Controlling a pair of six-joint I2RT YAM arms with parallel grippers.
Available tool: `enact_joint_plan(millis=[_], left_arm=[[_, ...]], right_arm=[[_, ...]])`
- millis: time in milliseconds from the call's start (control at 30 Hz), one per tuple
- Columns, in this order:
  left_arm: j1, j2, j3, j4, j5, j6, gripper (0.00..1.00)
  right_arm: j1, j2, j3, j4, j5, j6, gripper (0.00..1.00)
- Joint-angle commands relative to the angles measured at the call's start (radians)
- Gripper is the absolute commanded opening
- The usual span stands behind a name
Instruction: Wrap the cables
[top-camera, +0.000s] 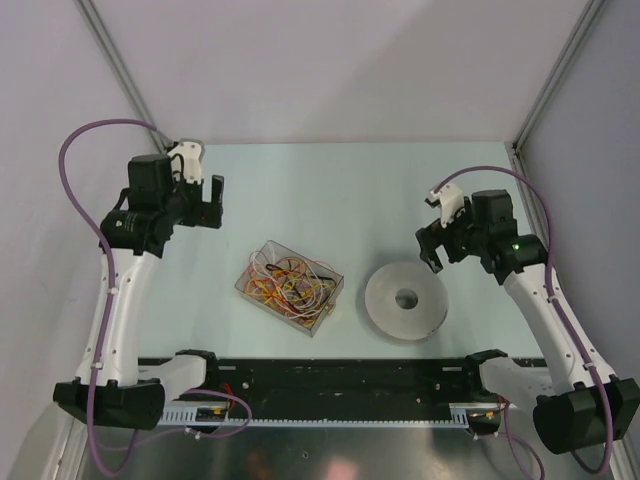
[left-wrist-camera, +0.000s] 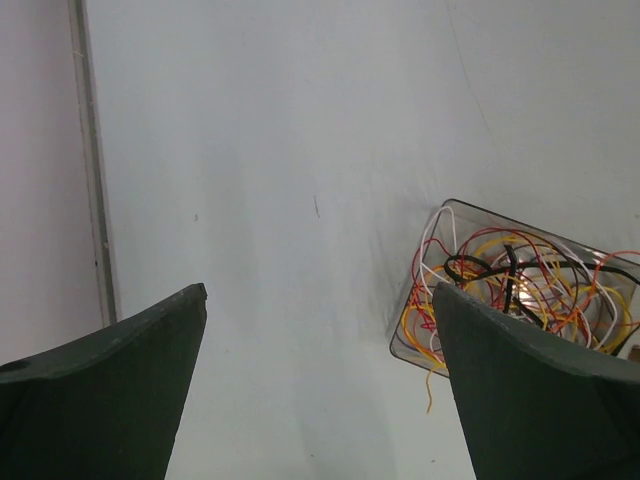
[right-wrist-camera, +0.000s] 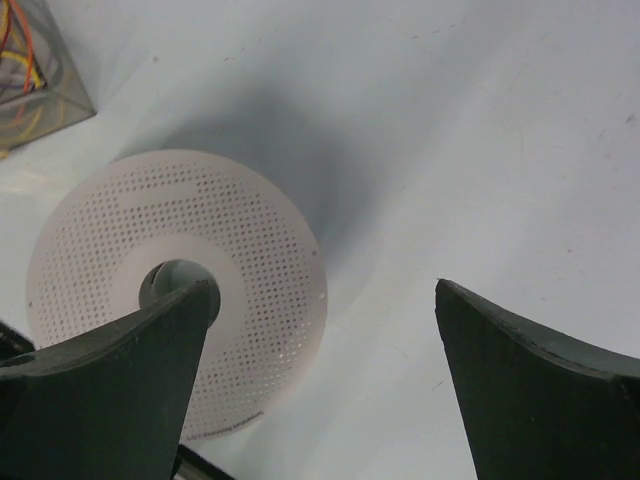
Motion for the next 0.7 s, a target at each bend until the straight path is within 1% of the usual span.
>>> enact_joint_plan(millis=[0, 100, 200, 267, 333, 500, 600, 667], left_arm=[[0.005, -0.022, 0.047, -0.034, 0.085, -0.011, 0.99], [0.004, -0.035, 0.061, -0.037, 0.131, -0.023, 0.99], [0.003, -0.05, 0.048, -0.045, 0.191, -0.008, 0.99], [0.003, -0.061, 0.027, -0.05, 0.233, 0.002, 0.99], [0.002, -0.067, 0.007, -0.054, 0.262, 0.004, 0.99], [0.0, -0.069, -0.016, -0.059, 0.288, 0.012, 0.99], [-0.005, -0.068, -0.017, -0.066, 0.3, 0.023, 0.99], [-0.007, -0.066, -0.02, -0.067, 0.3, 0.026, 0.99]], right_arm=[[0.019, -0.009, 0.028, -0.082, -0.086, -0.07, 0.99], [0.039, -0.016, 0.029, -0.138, -0.118, -0.128, 1.0], [0.084, -0.016, 0.029, -0.21, -0.116, -0.2, 0.99], [0.119, -0.009, 0.029, -0.25, -0.106, -0.238, 0.96], [0.154, 0.004, 0.029, -0.282, -0.102, -0.272, 0.9], [0.255, 0.051, 0.024, -0.313, -0.099, -0.298, 0.61], [0.318, 0.079, 0.011, -0.312, -0.065, -0.301, 0.44], [0.359, 0.102, -0.004, -0.298, -0.027, -0.297, 0.32]])
